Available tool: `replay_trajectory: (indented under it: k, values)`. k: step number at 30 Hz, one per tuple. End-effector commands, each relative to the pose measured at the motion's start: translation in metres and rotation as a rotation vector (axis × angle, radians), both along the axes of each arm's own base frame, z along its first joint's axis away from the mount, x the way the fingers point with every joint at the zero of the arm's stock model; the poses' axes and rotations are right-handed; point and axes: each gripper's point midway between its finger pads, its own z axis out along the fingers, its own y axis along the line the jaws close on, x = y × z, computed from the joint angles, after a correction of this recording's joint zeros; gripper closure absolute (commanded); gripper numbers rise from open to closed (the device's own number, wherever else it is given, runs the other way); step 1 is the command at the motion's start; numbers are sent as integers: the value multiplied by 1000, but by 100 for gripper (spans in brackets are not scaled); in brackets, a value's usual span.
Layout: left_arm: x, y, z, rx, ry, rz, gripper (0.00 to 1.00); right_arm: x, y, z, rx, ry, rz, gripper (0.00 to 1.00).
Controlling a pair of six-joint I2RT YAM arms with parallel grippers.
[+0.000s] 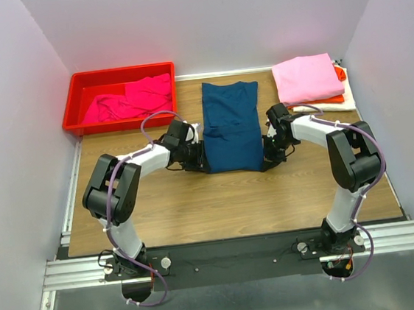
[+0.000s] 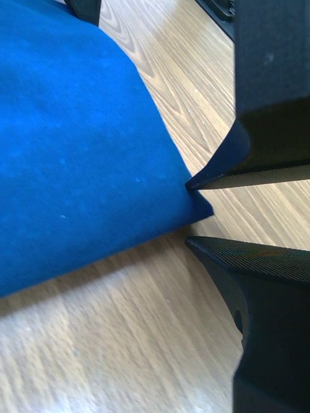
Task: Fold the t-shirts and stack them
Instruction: Fold the tshirt
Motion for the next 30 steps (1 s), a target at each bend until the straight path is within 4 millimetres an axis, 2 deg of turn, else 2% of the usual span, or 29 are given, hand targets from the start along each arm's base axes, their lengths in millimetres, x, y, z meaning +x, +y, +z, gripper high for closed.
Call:
replay_trajectory:
  k: [1,6,9,12,19,26,30]
  values:
    - [-10,3,-22,43,56,-16,58,-14,-9,-21,-61,37,19,93]
    - [-13,3,-26,51,73,-23,69,-14,-10,-20,-65,35,17,95]
    - [-24,7,-34,70,109,-27,87,-14,-10,-20,-67,32,16,97]
    - [-32,7,-37,66,121,-46,100,-13,-11,-19,-74,25,11,100]
    - [-41,5,-25,66,110,-57,100,-15,-18,-4,-100,-9,-15,100]
    - [-36,12,3,94,64,-27,100,-25,-28,18,-127,-41,-35,99]
    - [-42,15,23,75,47,-9,100,-27,-35,30,-154,-79,-58,100]
